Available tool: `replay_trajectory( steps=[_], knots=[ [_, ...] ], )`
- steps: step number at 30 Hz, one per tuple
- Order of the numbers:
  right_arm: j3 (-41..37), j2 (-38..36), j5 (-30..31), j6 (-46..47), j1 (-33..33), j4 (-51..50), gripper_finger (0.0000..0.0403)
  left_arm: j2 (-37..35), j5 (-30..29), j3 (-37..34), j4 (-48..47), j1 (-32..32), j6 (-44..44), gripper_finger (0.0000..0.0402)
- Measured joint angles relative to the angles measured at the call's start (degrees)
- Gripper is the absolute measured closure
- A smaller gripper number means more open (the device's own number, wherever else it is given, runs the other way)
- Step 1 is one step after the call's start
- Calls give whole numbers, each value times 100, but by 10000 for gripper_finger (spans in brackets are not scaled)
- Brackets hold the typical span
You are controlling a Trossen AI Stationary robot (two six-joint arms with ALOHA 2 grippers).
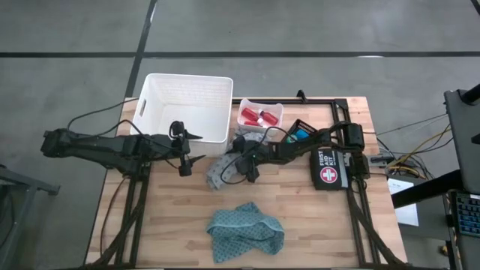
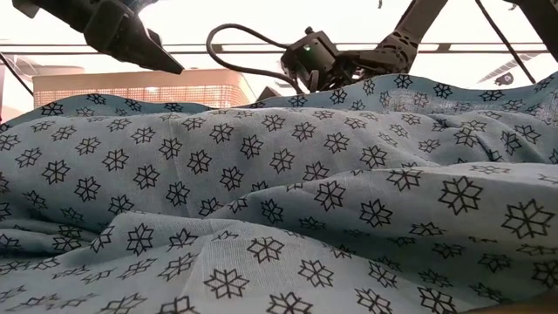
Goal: Pick & Place Medicine items
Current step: Put the gray patient gown into the big white bin
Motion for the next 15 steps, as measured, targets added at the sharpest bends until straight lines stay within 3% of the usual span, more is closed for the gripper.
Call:
replay_trajectory(
  steps=[11, 15],
  knots=[
    [2, 385, 16, 21, -59, 376, 5, 0, 0, 0, -2, 1, 0, 82],
    [2, 379, 135, 34, -48, 385, 32, 1, 1, 0, -1, -1, 0, 82]
  ],
)
